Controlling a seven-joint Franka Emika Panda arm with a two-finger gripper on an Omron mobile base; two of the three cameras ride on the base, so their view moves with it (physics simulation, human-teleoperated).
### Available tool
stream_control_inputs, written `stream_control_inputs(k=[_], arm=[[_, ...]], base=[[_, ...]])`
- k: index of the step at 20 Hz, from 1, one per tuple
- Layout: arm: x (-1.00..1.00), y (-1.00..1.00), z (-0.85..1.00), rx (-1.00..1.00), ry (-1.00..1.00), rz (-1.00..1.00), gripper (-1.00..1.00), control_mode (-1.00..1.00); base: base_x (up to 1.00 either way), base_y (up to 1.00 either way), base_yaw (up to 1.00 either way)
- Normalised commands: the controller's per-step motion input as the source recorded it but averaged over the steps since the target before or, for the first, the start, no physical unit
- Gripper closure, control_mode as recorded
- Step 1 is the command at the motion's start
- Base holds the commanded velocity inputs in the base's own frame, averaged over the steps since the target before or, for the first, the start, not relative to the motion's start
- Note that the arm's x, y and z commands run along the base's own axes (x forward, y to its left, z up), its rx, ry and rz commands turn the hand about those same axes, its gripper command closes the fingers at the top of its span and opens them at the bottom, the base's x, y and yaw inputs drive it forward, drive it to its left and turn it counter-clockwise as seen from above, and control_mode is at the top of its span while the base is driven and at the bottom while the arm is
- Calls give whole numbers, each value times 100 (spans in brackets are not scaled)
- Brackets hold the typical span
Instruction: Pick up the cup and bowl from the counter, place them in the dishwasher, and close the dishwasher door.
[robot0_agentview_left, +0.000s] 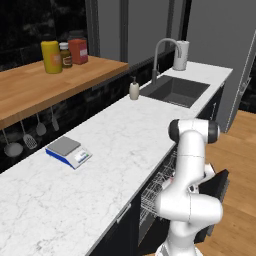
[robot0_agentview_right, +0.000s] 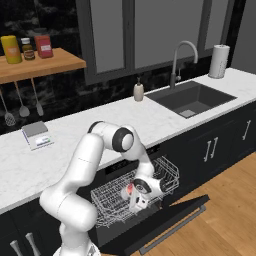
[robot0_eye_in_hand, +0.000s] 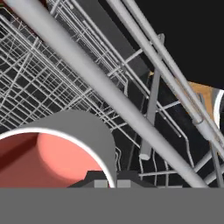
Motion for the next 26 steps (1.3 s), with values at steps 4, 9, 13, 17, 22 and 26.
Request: stream_control_inputs(k=[4, 9, 13, 17, 22, 26], arm=[[39, 13, -31, 7, 1, 0, 100, -100], [-4, 0, -28, 1, 6, -5, -100, -100], [-29, 0, -15, 0, 9, -11, -100, -100], [-36, -11, -1, 1, 3, -11, -100, -100], [-70, -36, 60, 12, 0, -9, -100, -100], [-57, -41, 100, 17, 0, -9, -100, -100]], base=[[0, 0, 0], [0, 0, 0], [0, 0, 0], [0, 0, 0], [0, 0, 0], [0, 0, 0]])
